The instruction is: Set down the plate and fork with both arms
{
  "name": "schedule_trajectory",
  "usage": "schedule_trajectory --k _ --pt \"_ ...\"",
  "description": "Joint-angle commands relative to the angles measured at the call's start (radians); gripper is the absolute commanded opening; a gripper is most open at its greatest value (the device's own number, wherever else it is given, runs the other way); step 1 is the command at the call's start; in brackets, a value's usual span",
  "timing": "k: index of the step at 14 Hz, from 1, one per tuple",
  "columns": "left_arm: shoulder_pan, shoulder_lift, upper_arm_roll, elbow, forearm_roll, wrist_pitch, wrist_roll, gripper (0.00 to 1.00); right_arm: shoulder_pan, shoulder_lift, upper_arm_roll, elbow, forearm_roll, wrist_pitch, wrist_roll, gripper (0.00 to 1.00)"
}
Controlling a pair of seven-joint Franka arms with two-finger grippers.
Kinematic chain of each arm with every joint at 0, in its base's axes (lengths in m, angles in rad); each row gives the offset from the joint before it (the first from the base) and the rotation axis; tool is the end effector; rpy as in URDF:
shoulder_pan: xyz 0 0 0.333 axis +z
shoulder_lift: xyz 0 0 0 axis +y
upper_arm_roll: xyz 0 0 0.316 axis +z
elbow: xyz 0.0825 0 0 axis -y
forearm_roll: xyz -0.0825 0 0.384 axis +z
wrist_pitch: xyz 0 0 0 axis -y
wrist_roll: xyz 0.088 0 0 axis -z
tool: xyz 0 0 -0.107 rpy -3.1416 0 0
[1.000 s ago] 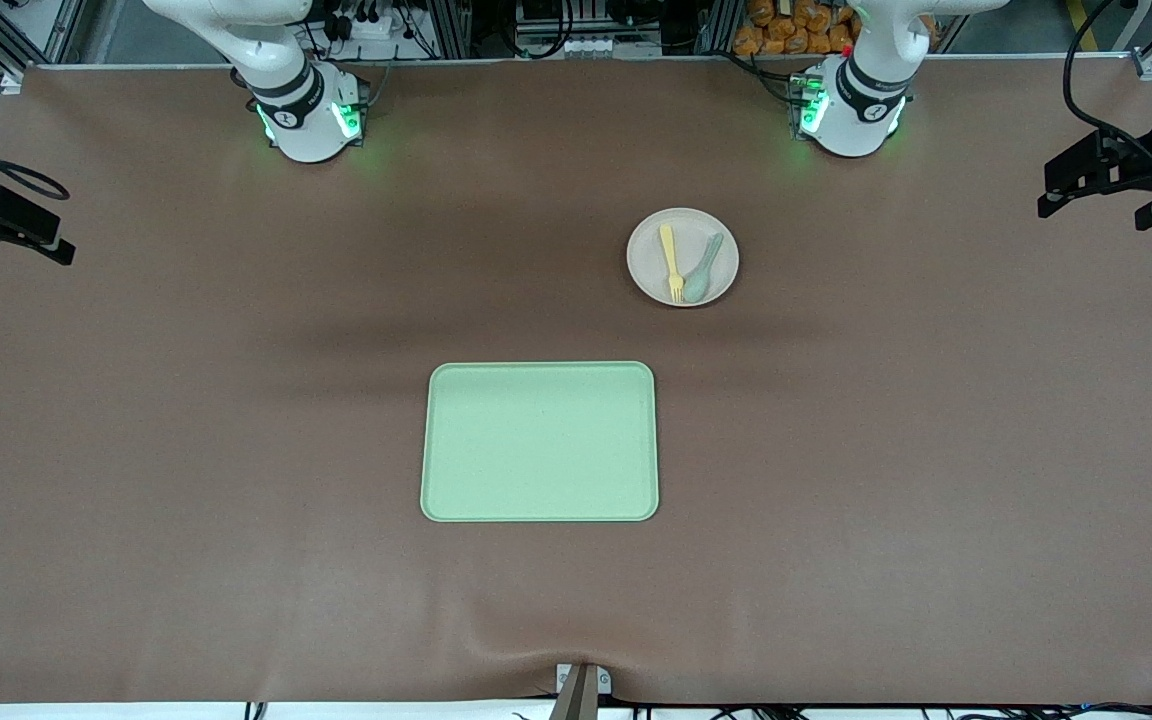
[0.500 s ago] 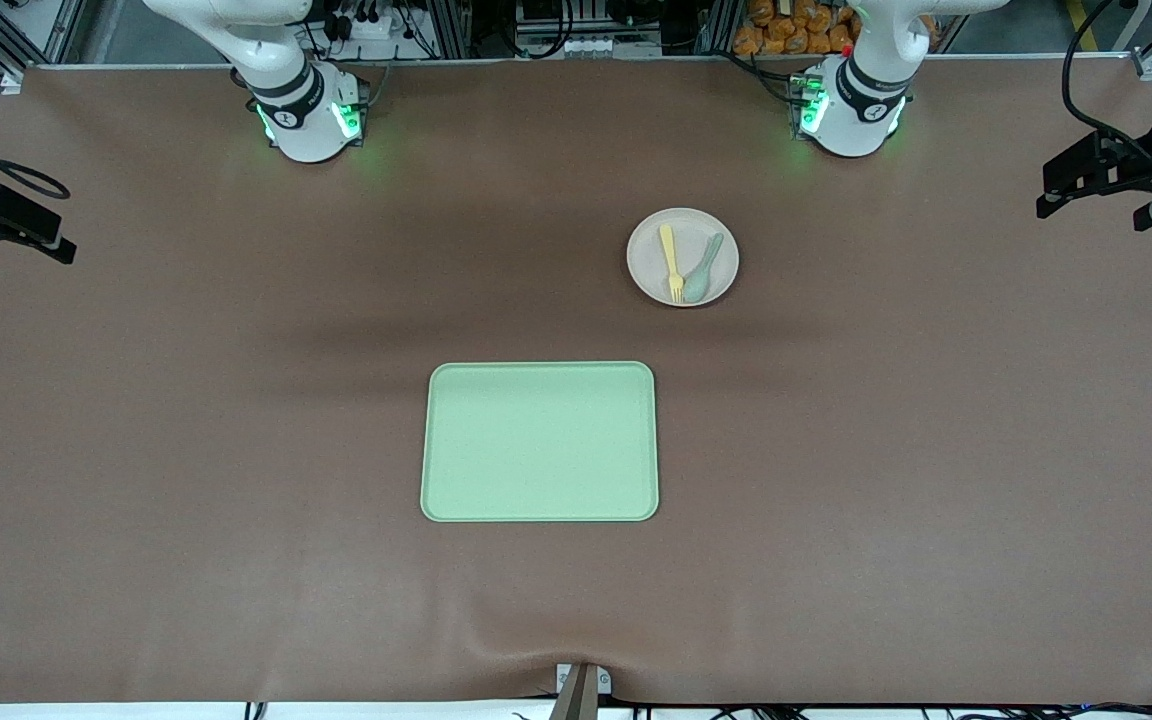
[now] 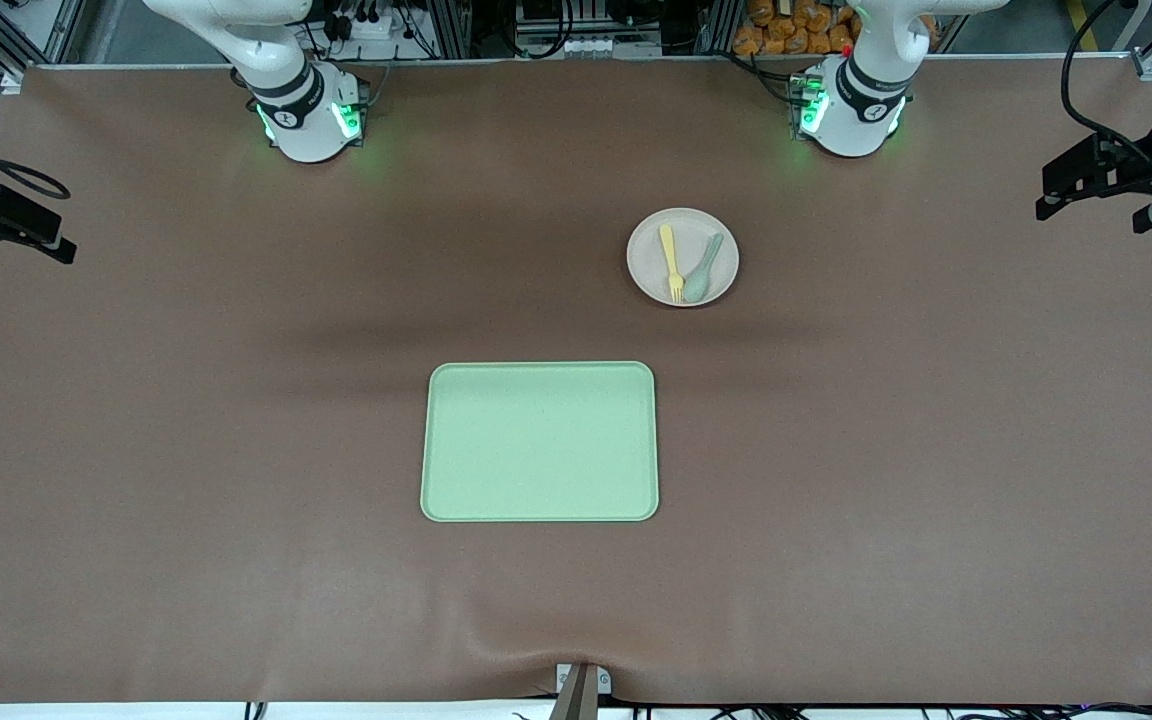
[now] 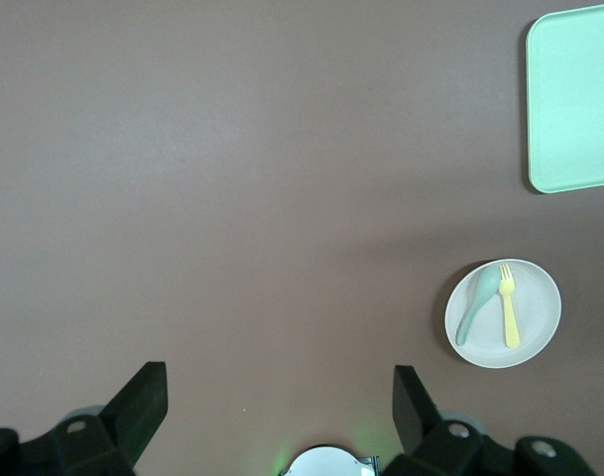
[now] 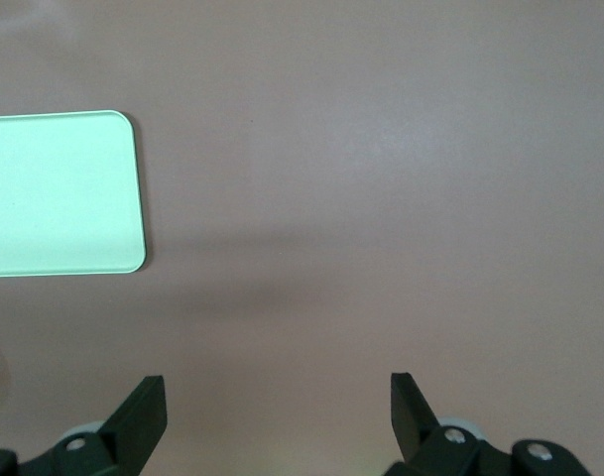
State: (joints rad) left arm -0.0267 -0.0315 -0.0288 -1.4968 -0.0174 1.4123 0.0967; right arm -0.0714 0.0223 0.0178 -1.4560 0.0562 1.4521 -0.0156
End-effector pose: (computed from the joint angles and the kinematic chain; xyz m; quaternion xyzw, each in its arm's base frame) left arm 0.5270 -0.0317 0.6624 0.9966 -0.0771 -0.0263 0.0087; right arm 0.5490 -0.0230 0.6556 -0.9994 0.0160 0.0121 0.0286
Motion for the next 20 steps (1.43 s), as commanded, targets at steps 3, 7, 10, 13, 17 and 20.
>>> schedule_trajectory --k 3,7,10,13,17,20 --pt "-0.001 0.004 -0.003 0.001 -0.009 0.008 -0.011 1.00 -0.022 -0.002 0.010 0.003 0.014 -0.010 -0.015 1.00" --pt "0.001 0.002 0.001 -0.002 -0.015 0.008 -0.009 1.00 -0.019 -0.002 0.010 0.003 0.014 -0.010 -0.015 1.00" --pt "0.001 0.002 0.001 -0.003 -0.015 0.008 -0.011 1.00 -0.016 -0.002 0.010 0.003 0.014 -0.010 -0.014 1.00" --pt "0.001 0.002 0.001 -0.003 -0.015 0.008 -0.011 1.00 -0.021 -0.002 0.010 0.003 0.014 -0.010 -0.015 1.00" --pt "0.001 0.002 0.001 -0.005 -0.015 0.007 -0.011 1.00 -0.022 -0.002 0.010 0.003 0.014 -0.015 -0.015 1.00" --pt "0.001 0.002 0.001 -0.003 -0.015 0.007 -0.011 1.00 -0.021 -0.002 0.010 0.003 0.014 -0.015 -0.015 1.00"
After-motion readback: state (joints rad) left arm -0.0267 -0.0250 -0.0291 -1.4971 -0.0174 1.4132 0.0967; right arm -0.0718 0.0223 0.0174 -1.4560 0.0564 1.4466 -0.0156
